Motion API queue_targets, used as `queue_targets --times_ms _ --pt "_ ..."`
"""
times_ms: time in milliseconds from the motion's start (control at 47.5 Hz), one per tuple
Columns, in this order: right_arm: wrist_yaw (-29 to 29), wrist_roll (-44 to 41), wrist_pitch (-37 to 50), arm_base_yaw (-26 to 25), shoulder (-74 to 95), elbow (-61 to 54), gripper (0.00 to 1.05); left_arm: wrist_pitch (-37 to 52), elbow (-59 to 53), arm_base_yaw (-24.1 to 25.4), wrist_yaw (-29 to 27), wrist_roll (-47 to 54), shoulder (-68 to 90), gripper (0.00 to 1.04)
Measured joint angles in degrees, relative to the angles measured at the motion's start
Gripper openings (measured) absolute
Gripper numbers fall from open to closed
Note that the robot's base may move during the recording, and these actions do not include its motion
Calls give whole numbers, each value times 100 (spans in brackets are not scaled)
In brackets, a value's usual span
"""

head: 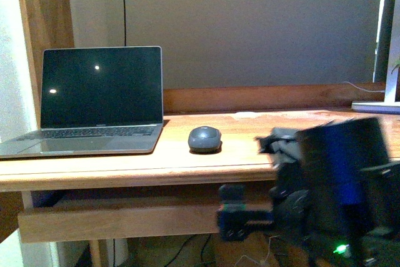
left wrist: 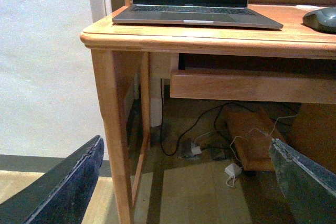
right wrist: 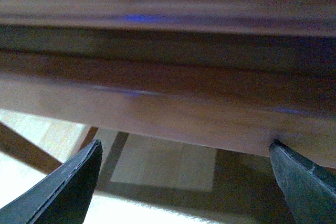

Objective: Place mouse

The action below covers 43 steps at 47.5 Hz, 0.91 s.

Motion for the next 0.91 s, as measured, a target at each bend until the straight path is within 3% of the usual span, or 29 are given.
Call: queue_targets --times_ms 253,548,737,906 --pt "-229 560 -92 -566 -1858 -1427 97 0 0 0 0 0 0 97" --pt "-505 1147 -1064 -994 -4833 -3283 97 0 0 0 0 0 0 97" --pt "-402 1176 -2157 -944 -6719 -4026 97 0 0 0 0 0 0 97" --pt "-282 1180 -4041 -883 -9112 -4581 97 0 0 0 0 0 0 97"
